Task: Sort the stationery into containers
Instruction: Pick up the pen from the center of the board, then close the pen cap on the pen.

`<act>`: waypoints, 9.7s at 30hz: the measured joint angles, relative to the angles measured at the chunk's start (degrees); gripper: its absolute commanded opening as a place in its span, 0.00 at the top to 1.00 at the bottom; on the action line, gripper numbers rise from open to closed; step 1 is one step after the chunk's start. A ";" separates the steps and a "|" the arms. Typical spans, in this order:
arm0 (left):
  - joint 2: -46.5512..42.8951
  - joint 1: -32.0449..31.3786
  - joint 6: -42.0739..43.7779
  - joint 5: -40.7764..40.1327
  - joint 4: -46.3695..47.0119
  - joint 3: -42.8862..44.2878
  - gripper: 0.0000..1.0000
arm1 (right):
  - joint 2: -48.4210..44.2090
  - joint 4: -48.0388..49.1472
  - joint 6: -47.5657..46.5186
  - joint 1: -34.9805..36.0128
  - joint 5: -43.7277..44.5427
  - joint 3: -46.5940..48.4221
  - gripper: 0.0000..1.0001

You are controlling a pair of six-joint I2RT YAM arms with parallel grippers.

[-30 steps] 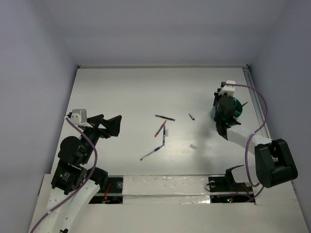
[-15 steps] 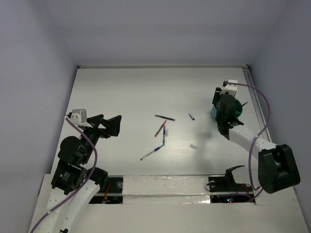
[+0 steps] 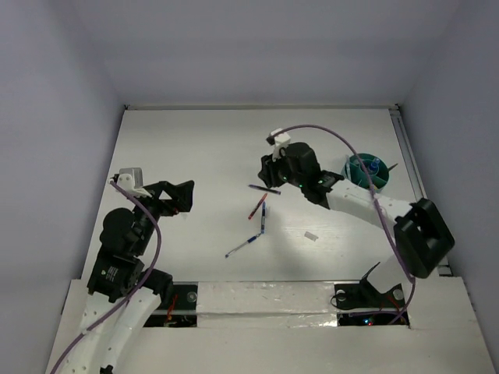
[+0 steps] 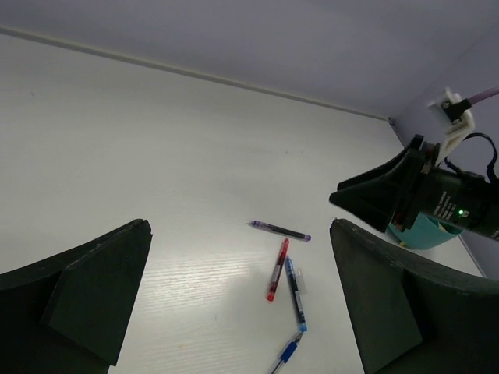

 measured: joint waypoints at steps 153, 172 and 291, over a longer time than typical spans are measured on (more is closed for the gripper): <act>14.97 -3.52 -23.41 36.54 32.04 -20.28 0.38 | -3.54 3.74 18.18 25.38 18.18 5.97 1.00; 16.28 -7.19 -23.21 35.26 38.60 -20.20 1.00 | -5.42 7.91 20.48 25.51 18.49 2.56 1.00; 14.60 -7.76 3.23 25.44 4.37 -1.42 1.00 | 9.25 -19.50 15.02 -16.39 6.23 6.64 1.00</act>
